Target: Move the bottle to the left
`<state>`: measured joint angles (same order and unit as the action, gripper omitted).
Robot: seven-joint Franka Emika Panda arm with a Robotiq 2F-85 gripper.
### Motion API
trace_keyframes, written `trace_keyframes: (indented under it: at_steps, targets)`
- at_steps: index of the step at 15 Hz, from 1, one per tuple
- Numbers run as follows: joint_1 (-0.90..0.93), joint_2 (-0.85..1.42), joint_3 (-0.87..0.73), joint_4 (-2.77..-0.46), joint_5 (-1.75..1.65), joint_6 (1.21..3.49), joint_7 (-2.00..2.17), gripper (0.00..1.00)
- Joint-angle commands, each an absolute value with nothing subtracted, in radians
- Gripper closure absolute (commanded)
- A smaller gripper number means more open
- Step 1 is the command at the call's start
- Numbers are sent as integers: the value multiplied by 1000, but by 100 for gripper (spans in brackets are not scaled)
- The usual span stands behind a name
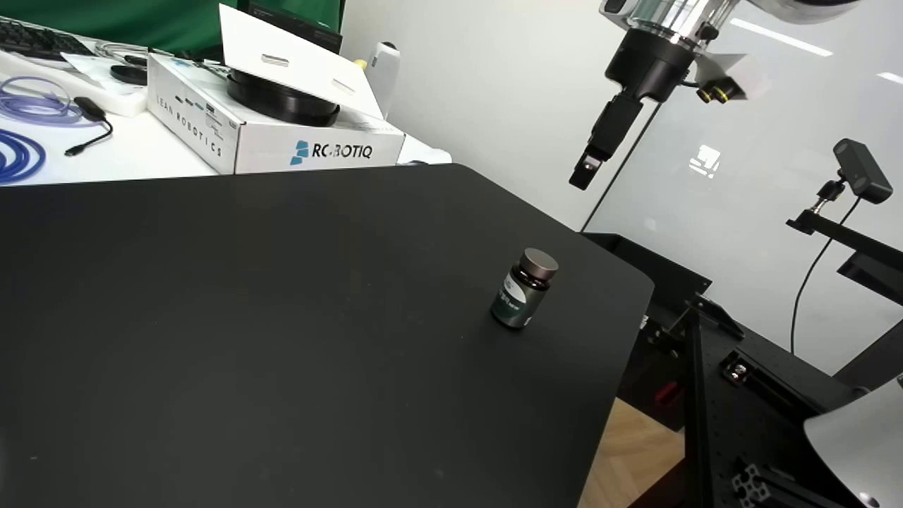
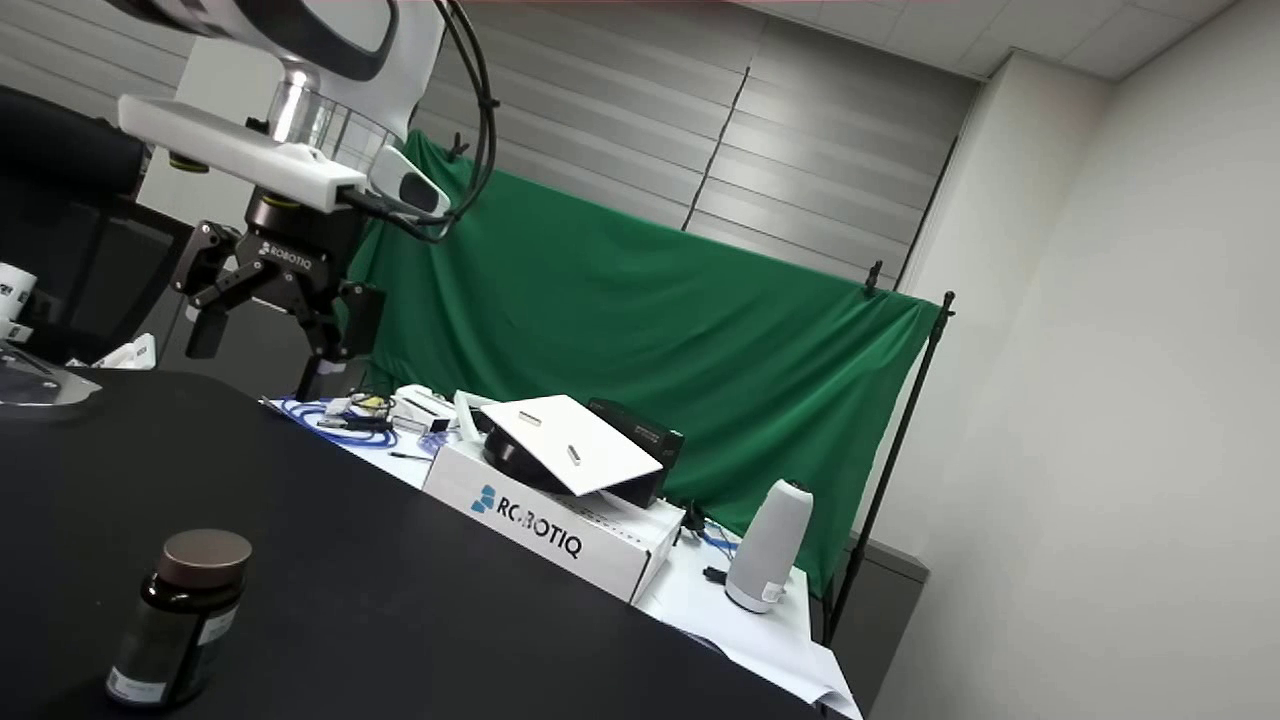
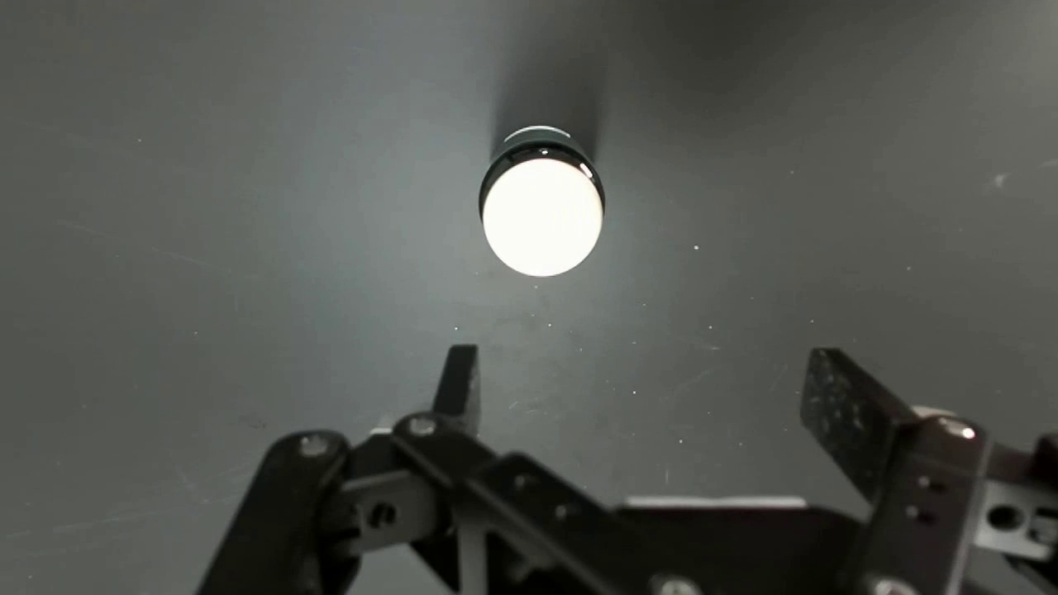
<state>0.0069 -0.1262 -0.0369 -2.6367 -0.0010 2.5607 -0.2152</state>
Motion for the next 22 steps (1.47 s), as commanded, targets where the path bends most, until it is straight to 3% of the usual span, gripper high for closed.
trace_keyframes:
  at_steps: [1,8,22]
  targets:
    - [-11,-95,-37,-2609,-34,2546,-186,0]
    - [-8,-105,-37,-2630,-18,2560,-215,0]
    - [-42,169,-44,-2644,-56,2801,-211,0]
